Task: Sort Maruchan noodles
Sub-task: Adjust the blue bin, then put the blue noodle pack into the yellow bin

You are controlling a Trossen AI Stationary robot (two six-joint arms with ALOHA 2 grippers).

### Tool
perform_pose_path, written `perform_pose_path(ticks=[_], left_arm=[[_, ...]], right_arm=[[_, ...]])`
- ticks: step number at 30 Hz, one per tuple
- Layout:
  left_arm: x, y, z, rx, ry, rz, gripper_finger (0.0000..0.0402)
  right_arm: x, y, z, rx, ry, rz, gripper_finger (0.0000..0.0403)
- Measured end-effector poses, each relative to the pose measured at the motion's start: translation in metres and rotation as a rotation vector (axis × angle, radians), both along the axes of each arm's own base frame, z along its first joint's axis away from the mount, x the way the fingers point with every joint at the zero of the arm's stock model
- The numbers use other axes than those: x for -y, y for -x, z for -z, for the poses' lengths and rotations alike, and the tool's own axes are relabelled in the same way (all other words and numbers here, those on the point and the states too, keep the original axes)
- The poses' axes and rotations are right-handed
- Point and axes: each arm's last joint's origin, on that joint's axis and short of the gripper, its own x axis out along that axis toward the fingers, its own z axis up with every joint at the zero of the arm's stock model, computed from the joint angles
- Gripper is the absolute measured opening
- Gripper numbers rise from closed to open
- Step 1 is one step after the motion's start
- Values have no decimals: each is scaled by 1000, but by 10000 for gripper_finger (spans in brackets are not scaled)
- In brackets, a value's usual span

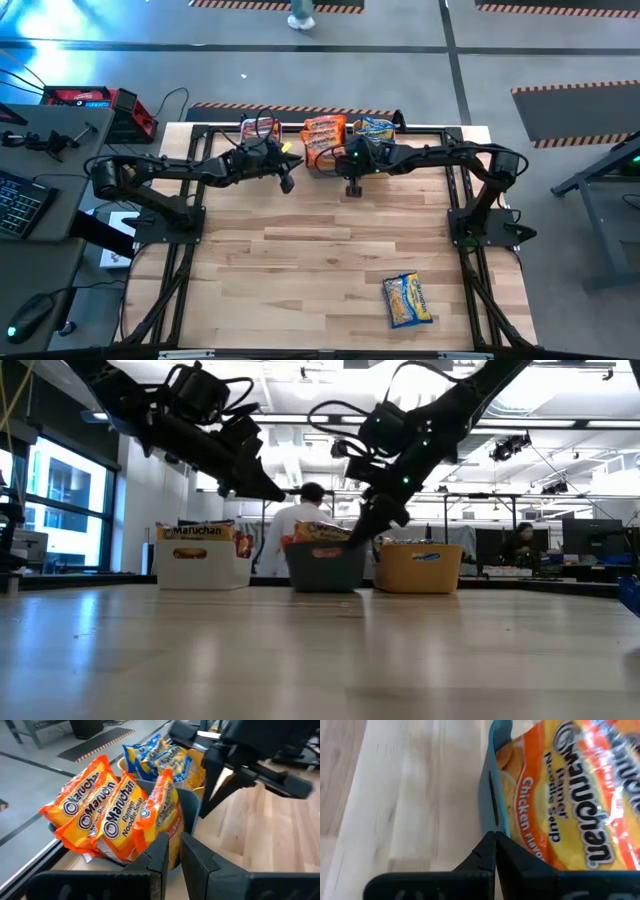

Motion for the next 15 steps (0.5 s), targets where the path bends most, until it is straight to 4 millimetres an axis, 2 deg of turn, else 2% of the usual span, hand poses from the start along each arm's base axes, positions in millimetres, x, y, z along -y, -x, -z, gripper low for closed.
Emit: perform_pose_path(ticks=[8,15], left_arm=[[-1,0,-1,3,-12,-26,35],[-1,-1,-3,24,-20,-25,35]], right_arm=[[-10,-7,-10,82,28,-34,0],[-32,3,-35,92,-52,-14,0]])
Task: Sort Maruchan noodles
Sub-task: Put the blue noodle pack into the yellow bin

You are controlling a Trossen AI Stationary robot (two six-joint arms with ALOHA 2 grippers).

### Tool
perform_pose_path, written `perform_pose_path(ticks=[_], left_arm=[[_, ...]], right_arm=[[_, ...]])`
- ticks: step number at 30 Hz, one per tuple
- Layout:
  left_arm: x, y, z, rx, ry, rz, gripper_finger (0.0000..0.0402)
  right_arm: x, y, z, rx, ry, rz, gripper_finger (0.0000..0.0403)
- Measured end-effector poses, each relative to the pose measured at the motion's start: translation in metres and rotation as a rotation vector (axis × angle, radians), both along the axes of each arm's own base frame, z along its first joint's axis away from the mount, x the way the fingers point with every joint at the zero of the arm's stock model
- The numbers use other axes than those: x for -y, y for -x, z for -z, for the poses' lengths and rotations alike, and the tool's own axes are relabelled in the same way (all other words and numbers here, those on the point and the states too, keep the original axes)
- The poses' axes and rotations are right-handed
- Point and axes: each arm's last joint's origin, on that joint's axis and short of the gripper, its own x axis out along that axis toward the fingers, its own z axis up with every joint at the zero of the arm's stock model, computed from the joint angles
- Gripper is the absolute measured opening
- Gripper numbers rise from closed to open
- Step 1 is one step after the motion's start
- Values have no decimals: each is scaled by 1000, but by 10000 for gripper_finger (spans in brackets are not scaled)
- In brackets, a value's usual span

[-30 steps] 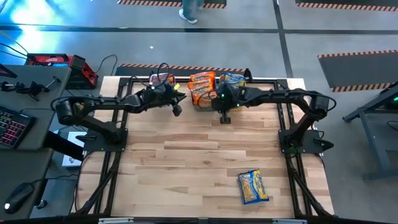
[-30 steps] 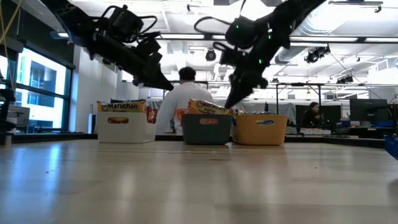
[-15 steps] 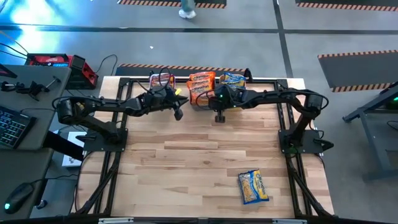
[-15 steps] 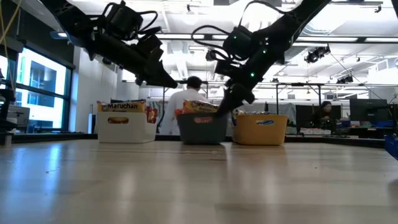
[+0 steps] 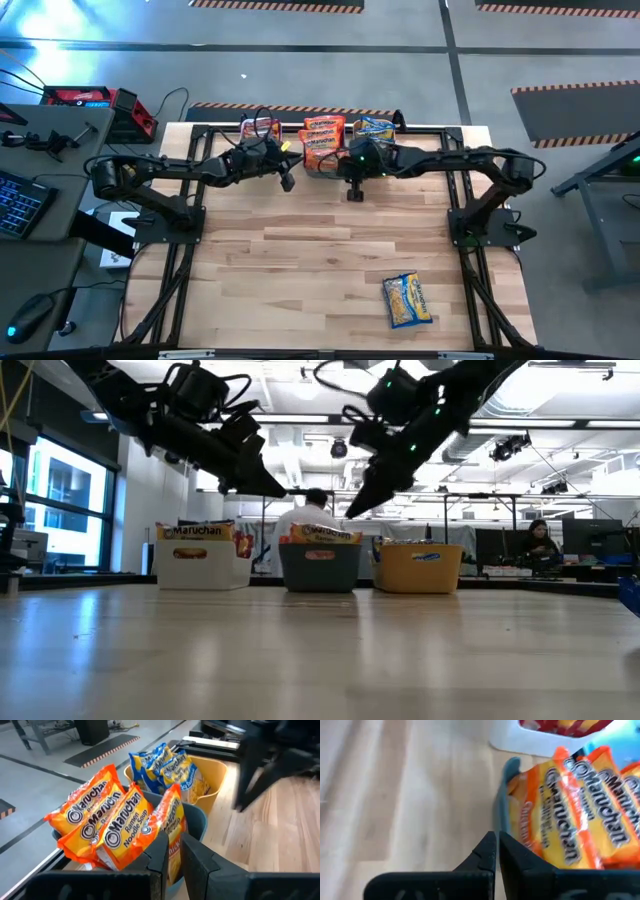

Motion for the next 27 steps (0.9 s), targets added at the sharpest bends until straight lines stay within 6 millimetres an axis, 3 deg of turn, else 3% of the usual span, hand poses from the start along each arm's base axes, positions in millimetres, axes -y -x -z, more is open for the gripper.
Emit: perform_pose_path(ticks=[3,8,12,19,27], left_arm=[[0,0,-1,8,-3,0,35],[3,-1,1,74,-22,12,35],[8,0,11,140,-34,68,35],[11,-2,15,150,-14,118,35],[14,-4,11,180,-38,130,35]], right_arm=[[-17,8,-4,-43,-80,11,0],[-56,32,11,-132,-293,47,0],[-92,61,24,-235,-471,115,0],[-155,109,28,-426,-749,188,0],[-219,141,33,-608,-903,281,0]])
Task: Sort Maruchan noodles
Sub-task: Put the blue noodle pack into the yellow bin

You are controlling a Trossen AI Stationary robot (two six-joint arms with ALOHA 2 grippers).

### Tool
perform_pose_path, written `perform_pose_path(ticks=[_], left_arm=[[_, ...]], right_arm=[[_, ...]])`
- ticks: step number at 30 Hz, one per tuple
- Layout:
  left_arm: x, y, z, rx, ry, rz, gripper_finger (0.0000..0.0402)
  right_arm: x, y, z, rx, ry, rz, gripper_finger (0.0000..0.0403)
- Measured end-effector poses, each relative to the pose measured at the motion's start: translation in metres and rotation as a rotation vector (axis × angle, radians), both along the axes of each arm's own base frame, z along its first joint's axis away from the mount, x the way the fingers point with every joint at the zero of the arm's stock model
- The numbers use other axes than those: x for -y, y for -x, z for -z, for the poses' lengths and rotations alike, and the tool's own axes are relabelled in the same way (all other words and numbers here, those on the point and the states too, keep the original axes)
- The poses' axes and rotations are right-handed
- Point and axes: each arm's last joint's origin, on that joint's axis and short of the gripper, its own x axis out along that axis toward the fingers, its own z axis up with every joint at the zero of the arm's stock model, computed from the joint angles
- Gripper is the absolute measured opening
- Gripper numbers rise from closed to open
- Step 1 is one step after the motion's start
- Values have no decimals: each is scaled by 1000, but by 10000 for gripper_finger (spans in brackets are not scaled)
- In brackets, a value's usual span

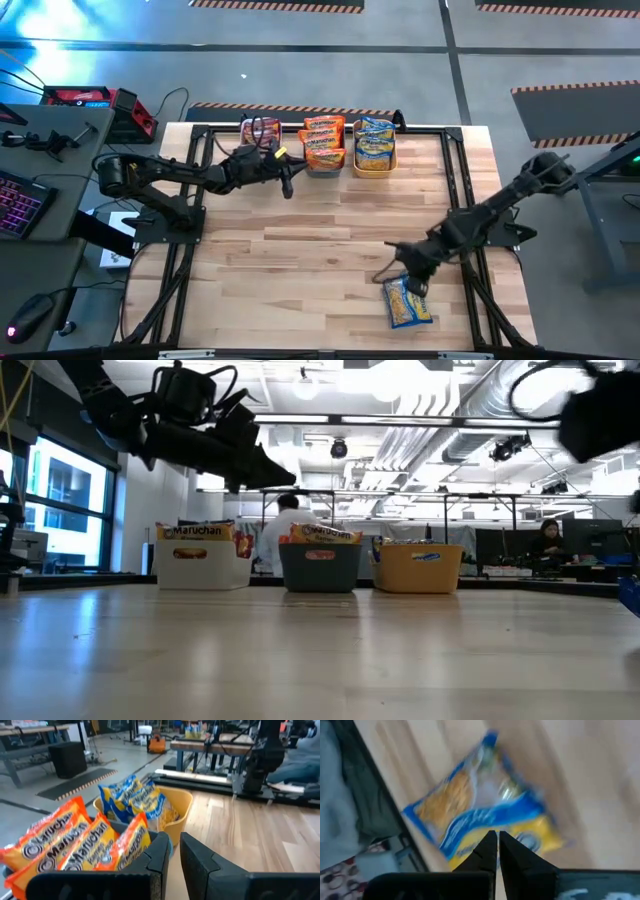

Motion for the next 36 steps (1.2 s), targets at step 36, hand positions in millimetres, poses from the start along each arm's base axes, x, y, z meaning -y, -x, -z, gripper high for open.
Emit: perform_pose_path(ticks=[36], left_arm=[[0,0,-1,-18,-76,15,35]], right_arm=[[25,-40,43,-19,80,-54,0]])
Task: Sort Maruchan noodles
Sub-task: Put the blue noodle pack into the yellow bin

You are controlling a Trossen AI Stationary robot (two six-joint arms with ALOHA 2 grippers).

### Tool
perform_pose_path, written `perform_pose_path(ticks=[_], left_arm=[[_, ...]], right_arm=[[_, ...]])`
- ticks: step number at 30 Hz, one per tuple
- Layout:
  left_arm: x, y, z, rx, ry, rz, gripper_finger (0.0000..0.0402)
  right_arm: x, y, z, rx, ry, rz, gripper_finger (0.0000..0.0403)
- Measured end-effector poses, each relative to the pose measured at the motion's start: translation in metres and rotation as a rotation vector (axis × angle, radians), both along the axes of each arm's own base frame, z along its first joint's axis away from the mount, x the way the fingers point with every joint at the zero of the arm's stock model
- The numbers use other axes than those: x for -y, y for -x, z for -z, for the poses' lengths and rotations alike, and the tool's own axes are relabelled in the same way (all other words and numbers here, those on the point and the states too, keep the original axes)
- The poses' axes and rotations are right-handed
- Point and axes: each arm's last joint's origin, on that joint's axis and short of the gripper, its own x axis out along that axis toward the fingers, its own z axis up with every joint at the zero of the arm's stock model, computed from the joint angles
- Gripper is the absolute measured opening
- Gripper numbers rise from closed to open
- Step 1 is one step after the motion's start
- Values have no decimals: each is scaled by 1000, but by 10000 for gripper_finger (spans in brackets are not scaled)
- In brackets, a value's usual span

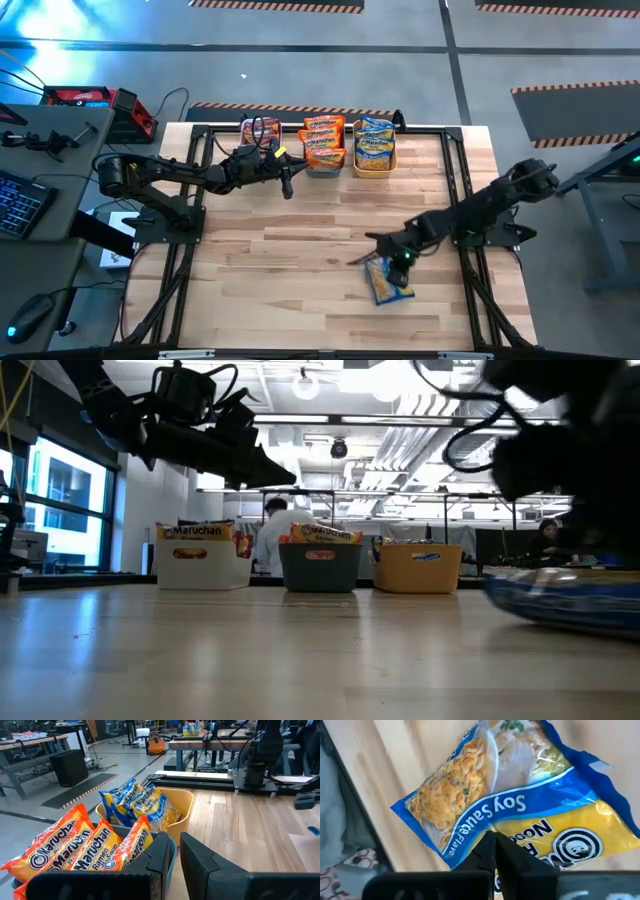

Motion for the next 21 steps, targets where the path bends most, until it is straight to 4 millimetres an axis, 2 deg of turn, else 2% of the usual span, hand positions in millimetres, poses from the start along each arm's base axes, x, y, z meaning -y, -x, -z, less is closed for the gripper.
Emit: perform_pose_path(ticks=[8,13,17,21], left_arm=[[0,-1,-2,9,1,0,35],[3,-8,-12,48,64,164,35],[11,-23,-18,39,140,288,35],[21,-48,-11,-44,204,345,35]], right_arm=[[40,-15,-3,109,94,-96,0],[53,-29,-24,133,277,-175,0],[49,-28,-36,84,350,-218,0],[33,-15,-32,40,352,-252,0]])
